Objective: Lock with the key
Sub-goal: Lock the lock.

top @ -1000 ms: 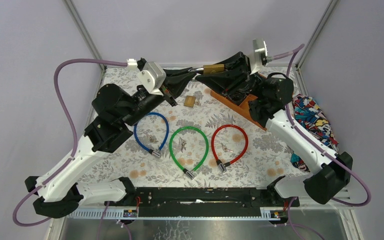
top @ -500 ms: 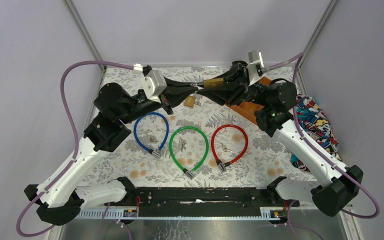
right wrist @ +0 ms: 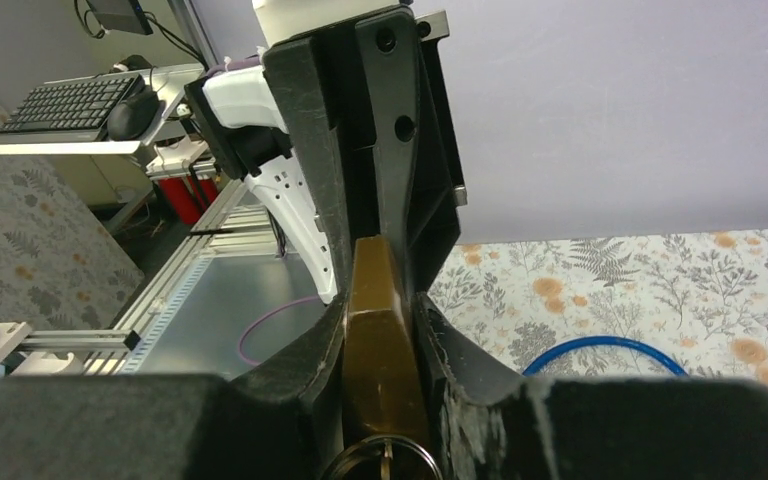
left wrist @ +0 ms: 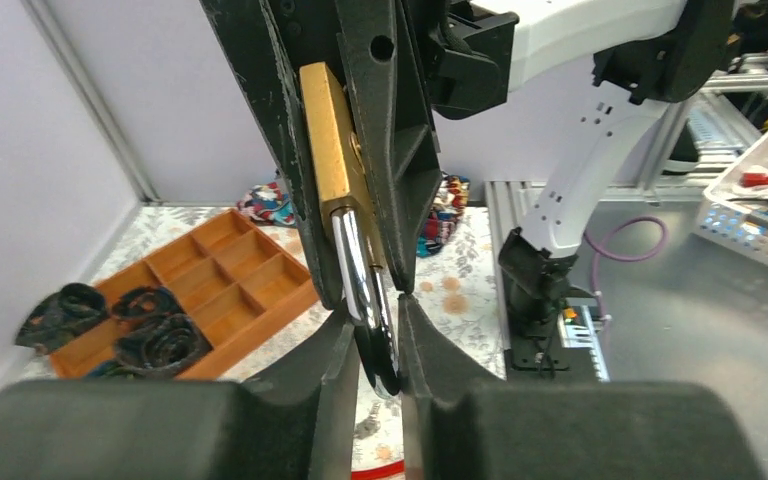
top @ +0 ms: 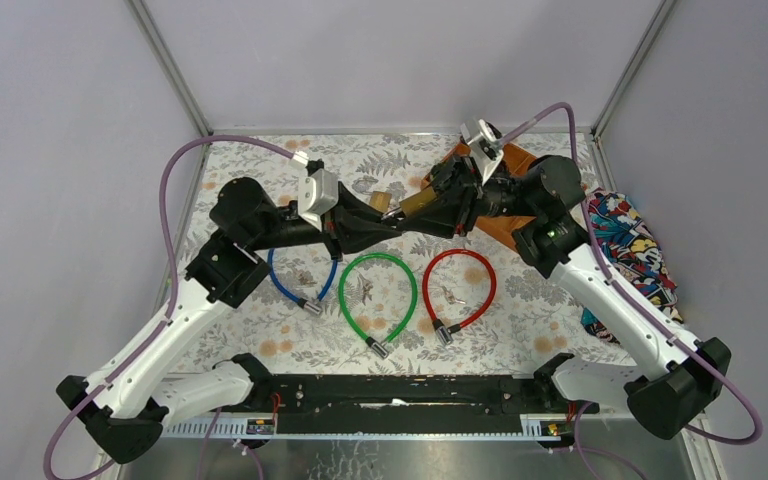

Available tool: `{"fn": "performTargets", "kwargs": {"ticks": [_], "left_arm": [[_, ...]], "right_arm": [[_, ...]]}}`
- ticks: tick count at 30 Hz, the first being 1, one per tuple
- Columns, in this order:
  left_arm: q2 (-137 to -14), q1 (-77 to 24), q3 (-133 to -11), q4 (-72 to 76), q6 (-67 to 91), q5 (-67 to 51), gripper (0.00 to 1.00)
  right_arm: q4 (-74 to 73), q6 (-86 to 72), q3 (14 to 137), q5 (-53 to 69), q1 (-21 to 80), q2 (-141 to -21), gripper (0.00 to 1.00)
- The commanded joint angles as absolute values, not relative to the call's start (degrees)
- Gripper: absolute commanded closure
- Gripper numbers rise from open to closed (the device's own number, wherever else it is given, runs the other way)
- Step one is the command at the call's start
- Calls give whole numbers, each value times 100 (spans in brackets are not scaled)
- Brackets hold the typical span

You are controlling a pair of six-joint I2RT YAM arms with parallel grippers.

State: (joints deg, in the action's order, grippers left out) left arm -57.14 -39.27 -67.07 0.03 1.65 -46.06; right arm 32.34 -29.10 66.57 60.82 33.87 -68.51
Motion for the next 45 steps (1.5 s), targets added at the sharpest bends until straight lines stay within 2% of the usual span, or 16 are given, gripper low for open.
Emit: {"fn": "performTargets", "kwargs": {"ticks": [1,3,6,7,9,10,11,12,18,21,25,29,31,36,42,45], "left_arm": [[-5752,-4097,-6605,611,488,-5617,87],[-5740,-4087,-6597,555,459,-5580,100],[-5701,-4073,-6637,460,360,-5368,100],[-5689,-4055,-6674,355,193,-5287,100],[-5653,-3993,-6777,-38,-275,-5129,100],[-5637,-3935,-6820,-296,-480,-5043,100],[-5616,-3846,-6851,-531,-661,-5003,100],[-5582,-3748,-6869,-735,-837,-5006,100],[-5343,-3459,-6989,-2291,-2222,-4975,100],[-5309,-3445,-7020,-2729,-2484,-4953,100],[-5339,-3445,-7009,-2950,-2585,-4840,100],[-5386,-3445,-7063,-2961,-2561,-5028,100],[-5427,-3444,-7087,-2962,-2521,-5018,100],[-5471,-3445,-7118,-2953,-2494,-5046,100],[-5502,-3445,-7170,-2939,-2470,-5071,100],[-5492,-3439,-7191,-2944,-2475,-5083,100]], "right_arm": [[3286,-3061,6794,5086,3409,-6781,100],[3264,-3075,6815,5078,3405,-6768,100],[2867,-2927,6920,5176,3404,-6755,100],[2557,-2821,7001,5218,3385,-6746,92],[1775,-2464,7277,5568,3310,-6706,41],[1245,-2124,7443,5763,3248,-6663,10],[519,-1695,7616,5762,3183,-6591,2],[-195,-1220,7766,5689,3118,-6504,1],[-3901,1338,8769,5324,2804,-6408,0],[-4880,1961,8906,4716,2804,-6588,3],[-4651,1813,8729,4995,2956,-6761,13],[-4421,2093,8479,4574,3535,-6744,15],[-4326,2075,8398,4514,3646,-6781,19],[-4059,2045,8109,4379,3880,-6802,23],[-3857,2048,8121,4255,3955,-6881,59],[-3807,2040,8112,4272,3963,-6880,62]]}}
